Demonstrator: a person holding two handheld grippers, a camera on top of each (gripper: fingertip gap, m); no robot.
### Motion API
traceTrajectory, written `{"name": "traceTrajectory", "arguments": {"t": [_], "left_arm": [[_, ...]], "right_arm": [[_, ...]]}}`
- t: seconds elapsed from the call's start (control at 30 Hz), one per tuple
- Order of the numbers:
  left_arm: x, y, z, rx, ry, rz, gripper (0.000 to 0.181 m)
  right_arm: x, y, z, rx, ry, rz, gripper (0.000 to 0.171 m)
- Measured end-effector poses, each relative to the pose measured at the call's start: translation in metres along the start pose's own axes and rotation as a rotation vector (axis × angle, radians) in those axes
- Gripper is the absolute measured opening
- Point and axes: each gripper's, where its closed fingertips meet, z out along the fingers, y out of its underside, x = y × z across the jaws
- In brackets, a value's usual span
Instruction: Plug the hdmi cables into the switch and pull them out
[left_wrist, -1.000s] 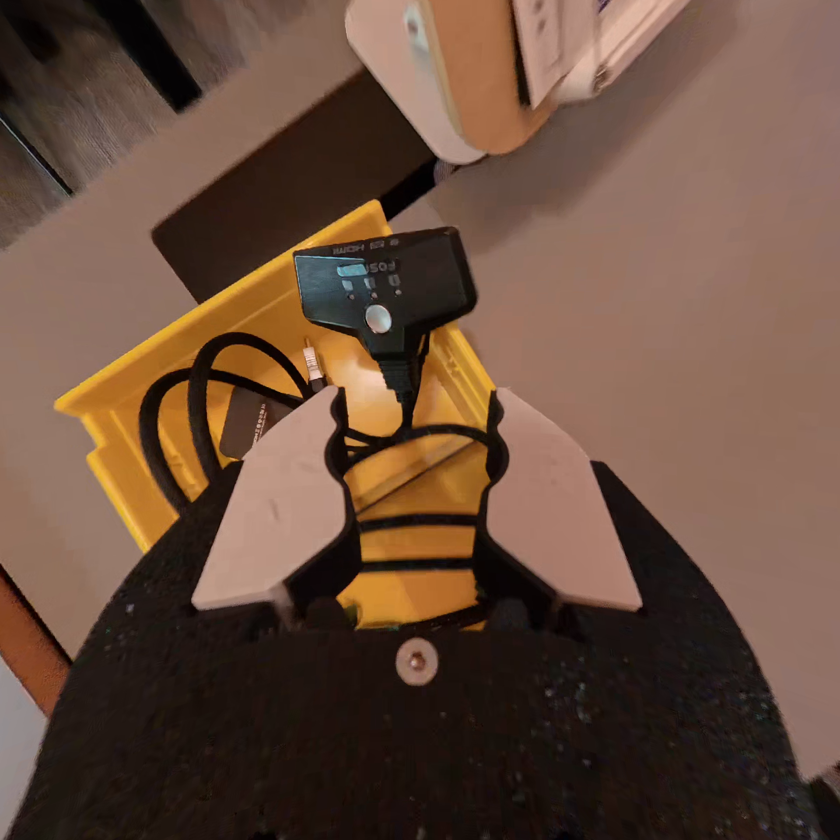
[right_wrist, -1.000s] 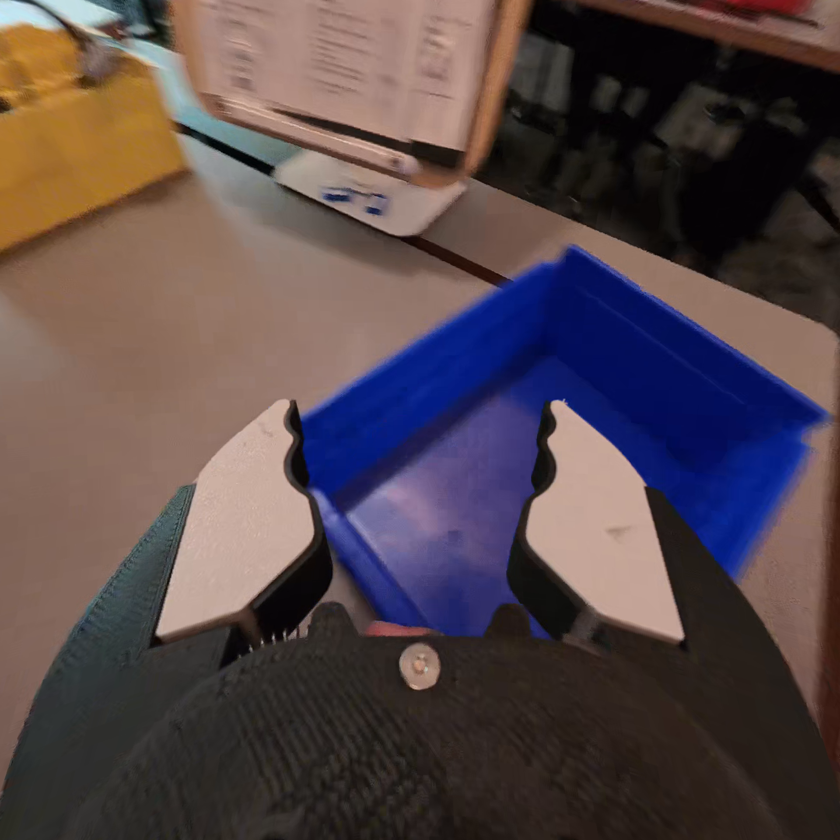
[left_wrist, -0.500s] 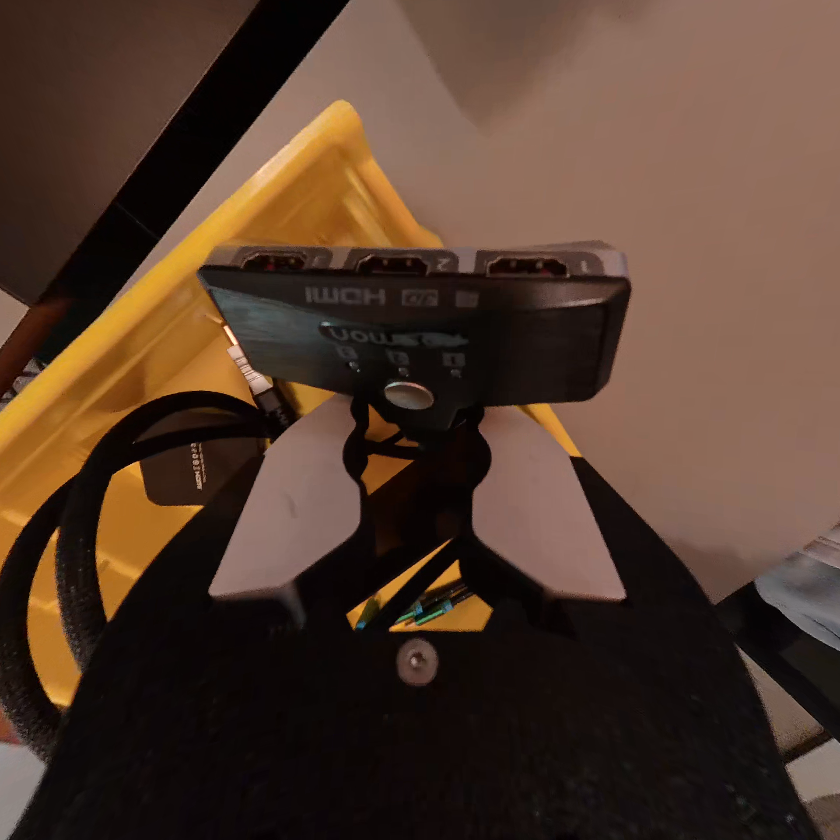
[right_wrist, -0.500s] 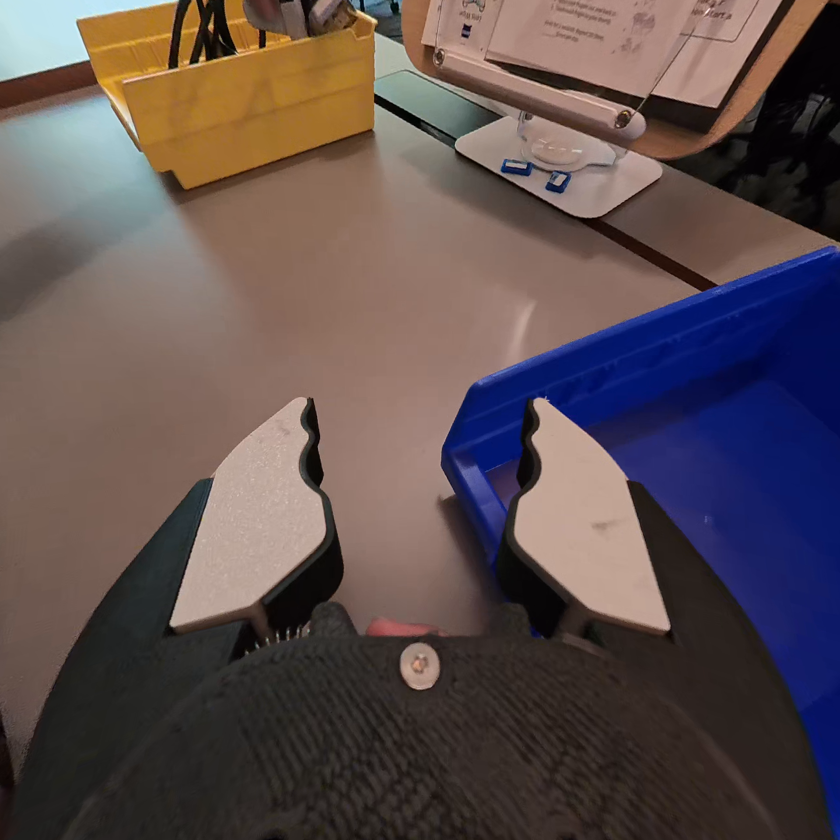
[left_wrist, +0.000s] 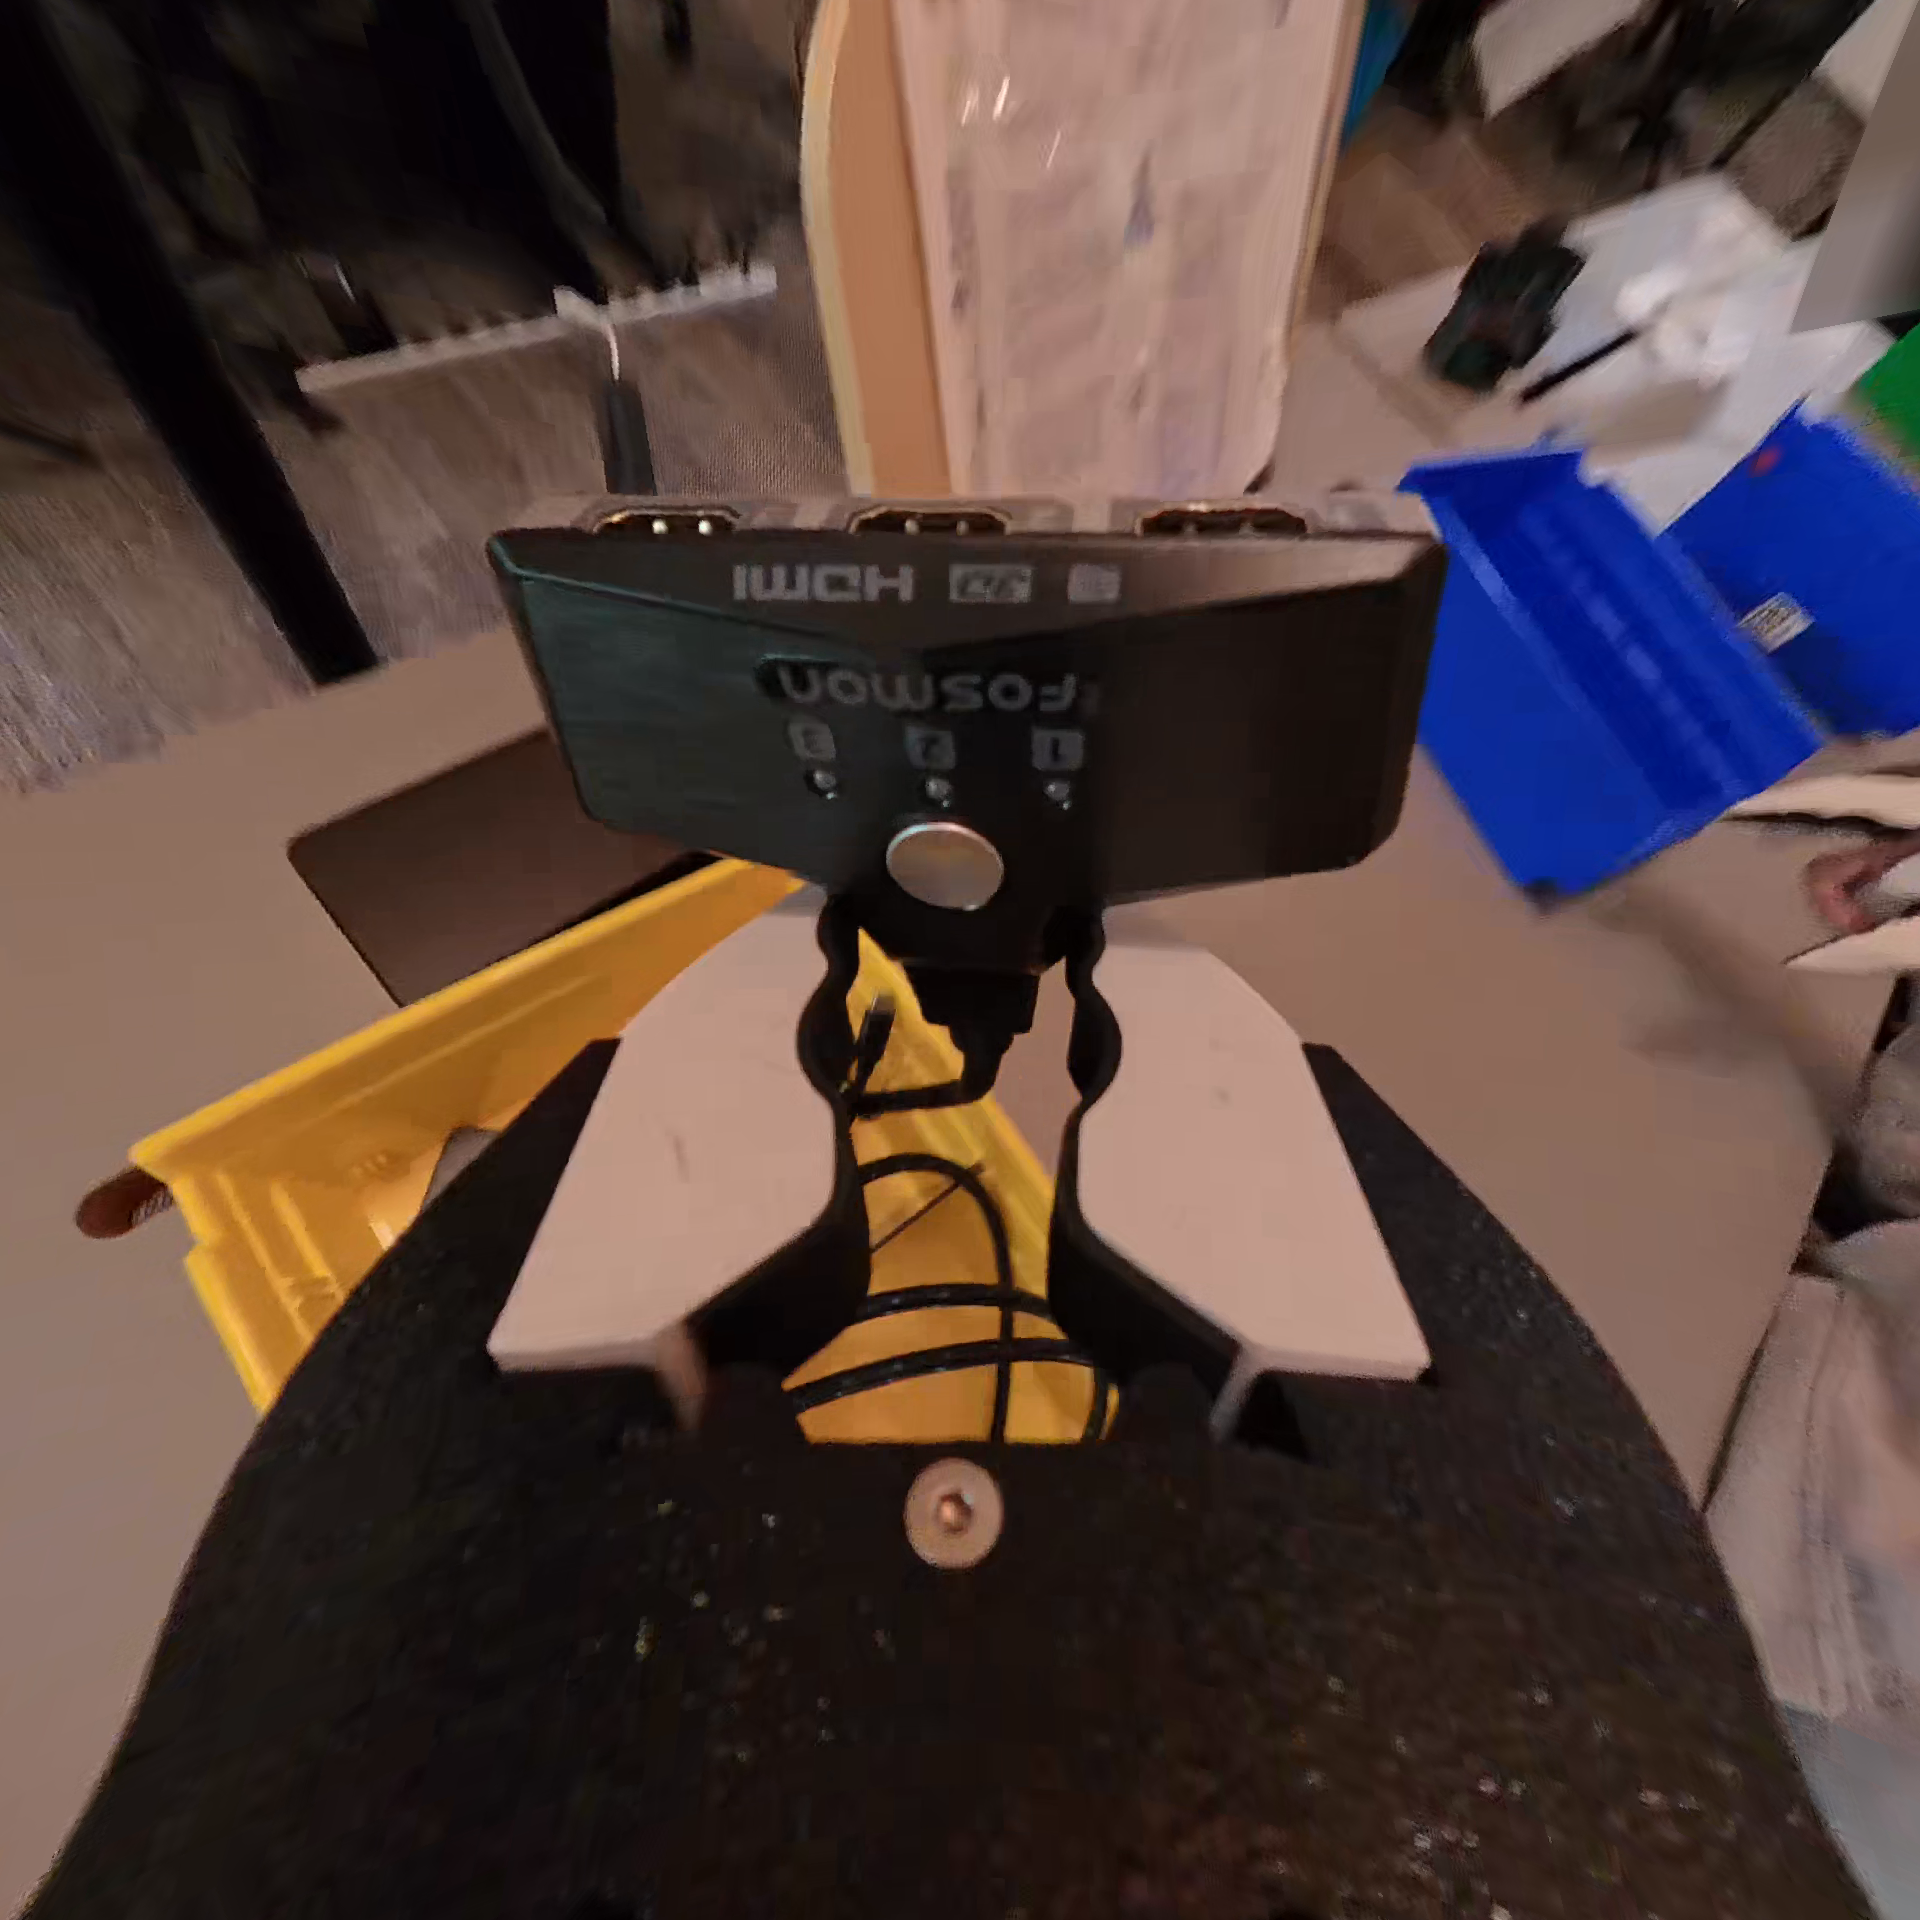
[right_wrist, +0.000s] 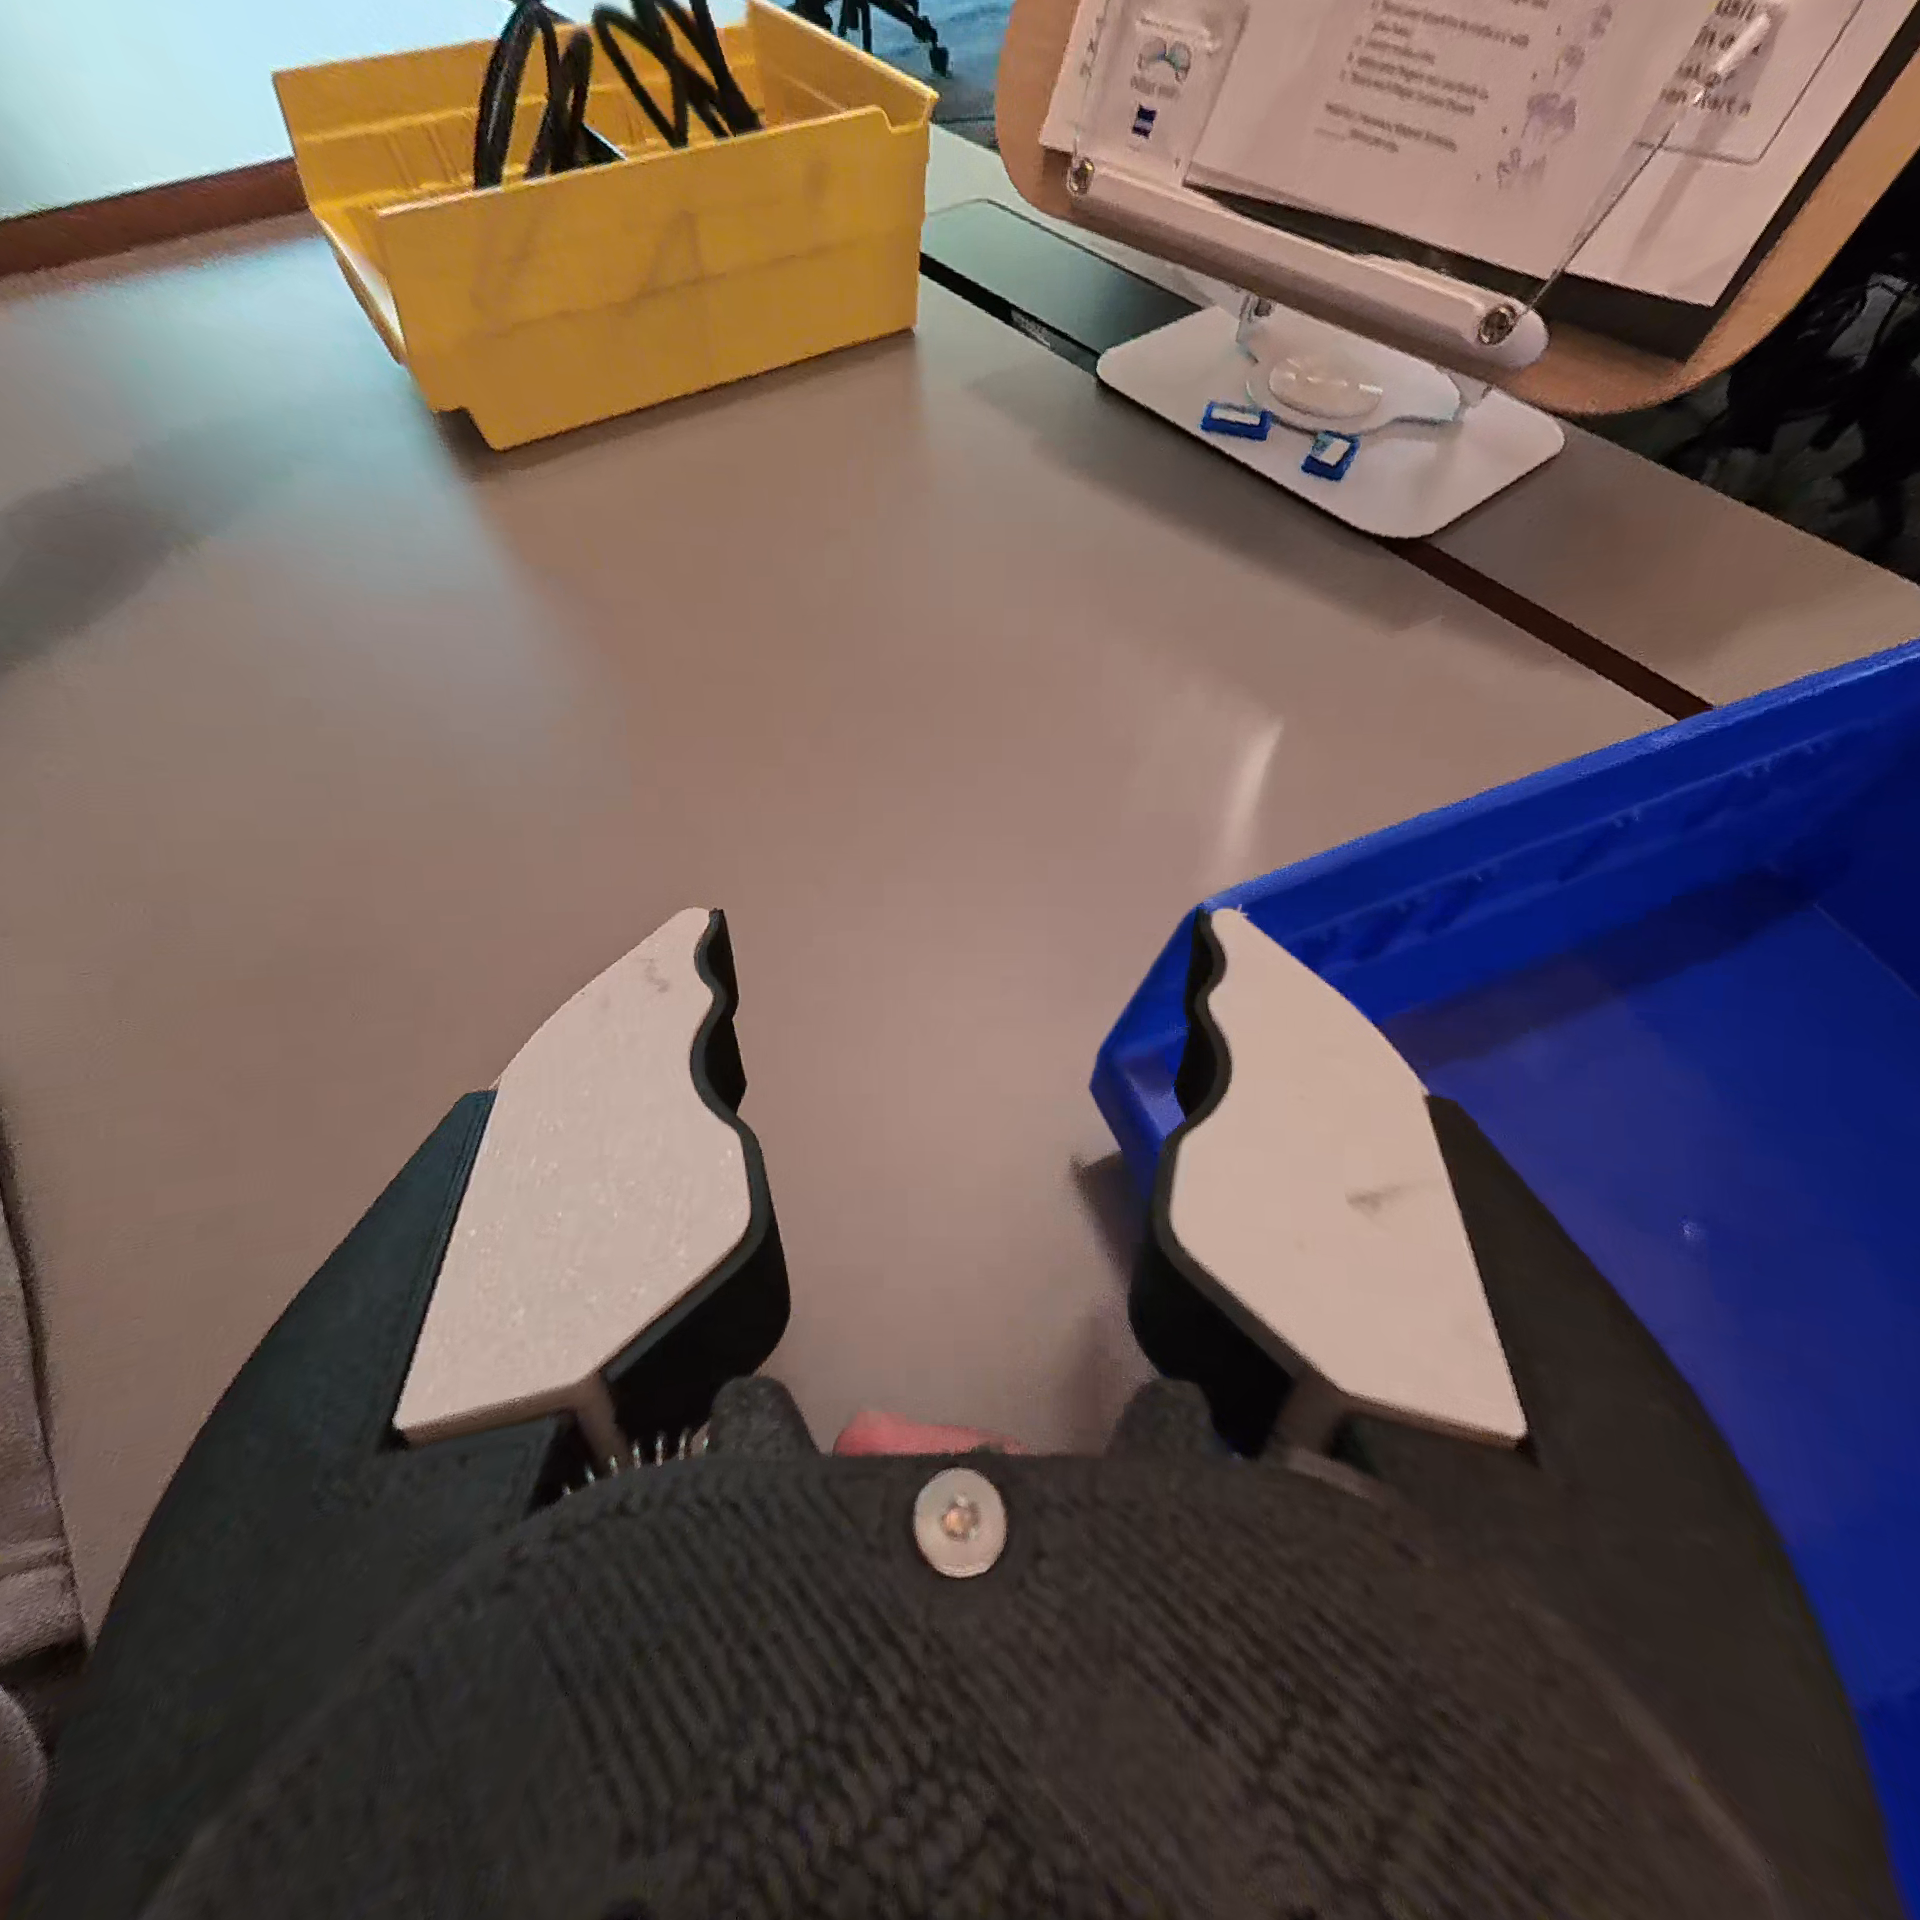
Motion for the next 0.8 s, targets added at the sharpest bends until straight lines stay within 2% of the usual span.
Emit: {"name": "traceTrajectory", "arguments": {"t": [0.13, 0.23, 0.4, 0.47, 0.57, 0.6, 0.7, 0.8], "left_arm": [[0.024, -0.050, -0.052, 0.211, -0.058, 0.015, 0.038], [0.047, -0.086, -0.086, 0.397, -0.099, 0.118, 0.038], [0.108, -0.113, -0.122, 0.528, -0.064, 0.205, 0.038], [0.141, -0.111, -0.122, 0.534, -0.062, 0.280, 0.038], [0.194, -0.096, -0.105, 0.535, -0.042, 0.354, 0.037], [0.212, -0.088, -0.096, 0.538, -0.019, 0.350, 0.037], [0.263, -0.061, -0.064, 0.587, 0.113, 0.290, 0.036], [0.302, -0.029, -0.031, 0.621, 0.269, 0.201, 0.036]], "right_arm": [[-0.010, -0.012, 0.006, 0.015, -0.014, 0.000, 0.083], [-0.020, -0.022, 0.014, 0.022, -0.036, -0.023, 0.082], [-0.033, -0.047, 0.028, 0.057, -0.037, -0.052, 0.084], [-0.039, -0.074, 0.030, 0.126, -0.024, -0.061, 0.086], [-0.051, -0.135, 0.034, 0.288, 0.021, -0.130, 0.092], [-0.056, -0.161, 0.036, 0.371, 0.045, -0.159, 0.091], [-0.092, -0.227, 0.046, 0.639, 0.057, -0.269, 0.074], [-0.129, -0.247, 0.079, 0.668, 0.031, -0.399, 0.073]]}}
